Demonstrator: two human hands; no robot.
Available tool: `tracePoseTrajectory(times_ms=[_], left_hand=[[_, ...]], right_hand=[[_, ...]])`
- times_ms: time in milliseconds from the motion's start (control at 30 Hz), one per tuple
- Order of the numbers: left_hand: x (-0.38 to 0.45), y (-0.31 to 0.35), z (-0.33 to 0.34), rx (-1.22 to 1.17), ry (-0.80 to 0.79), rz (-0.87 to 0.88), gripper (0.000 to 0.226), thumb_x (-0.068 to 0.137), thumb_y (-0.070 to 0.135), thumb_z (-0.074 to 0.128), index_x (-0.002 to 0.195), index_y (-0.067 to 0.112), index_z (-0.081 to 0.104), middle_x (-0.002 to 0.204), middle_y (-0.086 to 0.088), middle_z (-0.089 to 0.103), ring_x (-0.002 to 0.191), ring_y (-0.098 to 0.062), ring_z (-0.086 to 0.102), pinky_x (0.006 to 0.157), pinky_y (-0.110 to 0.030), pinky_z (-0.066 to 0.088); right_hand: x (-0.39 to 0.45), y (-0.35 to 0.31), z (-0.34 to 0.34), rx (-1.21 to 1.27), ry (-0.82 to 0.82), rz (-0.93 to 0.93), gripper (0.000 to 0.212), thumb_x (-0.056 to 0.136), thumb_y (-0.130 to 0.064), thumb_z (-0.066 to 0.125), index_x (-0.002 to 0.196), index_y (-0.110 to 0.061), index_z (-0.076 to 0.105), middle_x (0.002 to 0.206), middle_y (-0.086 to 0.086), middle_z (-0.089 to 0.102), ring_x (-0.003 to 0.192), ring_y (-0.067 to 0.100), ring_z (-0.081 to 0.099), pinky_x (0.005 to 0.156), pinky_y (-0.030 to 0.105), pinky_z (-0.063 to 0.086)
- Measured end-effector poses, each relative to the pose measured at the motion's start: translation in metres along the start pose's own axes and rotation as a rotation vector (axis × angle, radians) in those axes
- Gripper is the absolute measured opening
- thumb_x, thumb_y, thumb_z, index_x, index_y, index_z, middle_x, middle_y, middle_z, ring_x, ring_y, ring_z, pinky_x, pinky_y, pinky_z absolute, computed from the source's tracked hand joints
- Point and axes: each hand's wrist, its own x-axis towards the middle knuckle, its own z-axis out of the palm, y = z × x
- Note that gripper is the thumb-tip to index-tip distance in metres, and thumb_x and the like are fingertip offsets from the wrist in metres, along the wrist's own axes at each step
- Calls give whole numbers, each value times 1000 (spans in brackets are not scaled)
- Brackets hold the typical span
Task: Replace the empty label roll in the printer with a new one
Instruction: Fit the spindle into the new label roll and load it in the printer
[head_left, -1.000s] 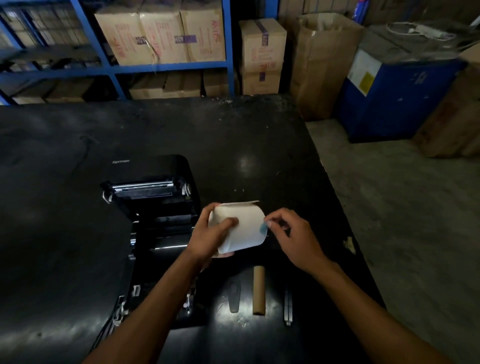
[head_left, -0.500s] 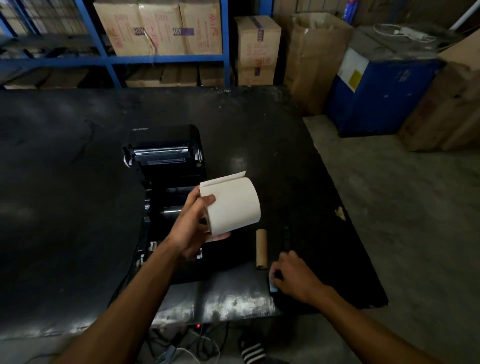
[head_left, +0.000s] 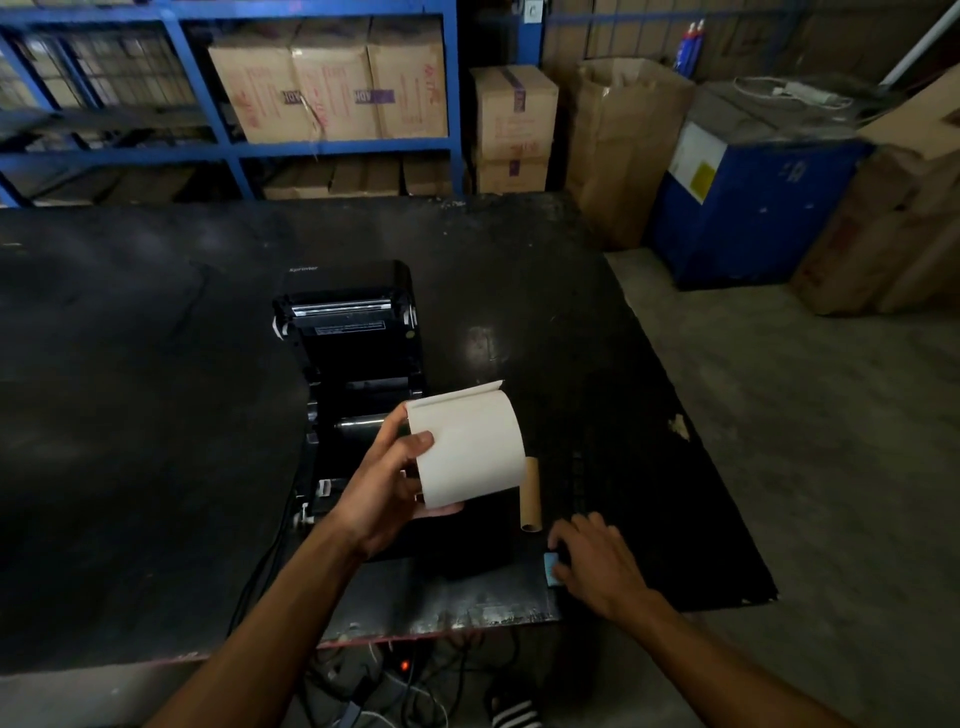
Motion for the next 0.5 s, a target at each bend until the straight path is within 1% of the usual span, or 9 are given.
tracePoseTrajectory(times_ms=[67,133,200,267,300,333,400,467,500], left_hand=[[-1,-1,-1,10,-6,14,65,67,35,73,129,41,52,132,-6,58,114,-40,59,74,-54,56],[-2,-2,-1,33,-10,33,65,67,32,75,127,38,52,129,-6,59,110,-39,61,73,-54,56],[-2,-3,-3,74,-16,56,67,67,31,77,129,36,51,129,-10,60,111,-42,61,72,-54,56],[-1,-5,-2,111,-30,73,68,68,31,79,130,35,51,127,-13,60,110,-42,61,70,-53,57],[-1,-5,-1,128,-32,81,68,67,30,80,129,35,52,125,-13,61,109,-41,62,69,-52,57],[0,-6,0,147,-30,90,67,67,30,80,127,36,53,122,-10,63,107,-38,63,69,-52,58],[0,-6,1,202,-29,113,66,66,30,81,126,38,55,117,-5,66,105,-32,64,69,-49,58],[2,-6,2,254,-45,132,68,67,31,83,128,39,54,120,-4,65,108,-31,64,71,-44,59],[2,-6,2,271,-58,144,69,68,30,84,129,38,53,122,-5,63,110,-31,64,72,-42,59]], right_hand=[[0,1,-7,125,53,30,18,88,-27,60,103,-34,54,109,-8,57,99,8,46,84,24,37],[3,-5,-23,443,125,103,10,91,-22,58,96,-30,58,100,-7,61,89,7,55,75,19,43],[10,-18,-46,784,191,194,6,94,-25,55,96,-27,60,95,-5,64,86,11,61,72,22,47],[17,-35,-73,1006,252,246,11,97,-30,51,98,-27,61,93,-3,65,88,15,62,70,23,46],[19,-43,-85,1091,255,260,15,97,-36,49,98,-29,62,92,-1,66,87,16,62,67,23,45],[20,-51,-97,1147,225,273,22,96,-45,46,99,-31,63,92,1,68,85,18,64,64,23,45],[21,-62,-112,1215,94,286,44,88,-66,40,103,-35,66,93,2,73,82,18,70,61,25,49],[22,-67,-117,1311,-57,303,59,80,-78,39,100,-34,72,93,0,77,82,16,74,65,30,57],[24,-68,-117,1356,-107,326,60,77,-79,42,96,-33,74,92,0,78,83,17,74,68,33,58]])
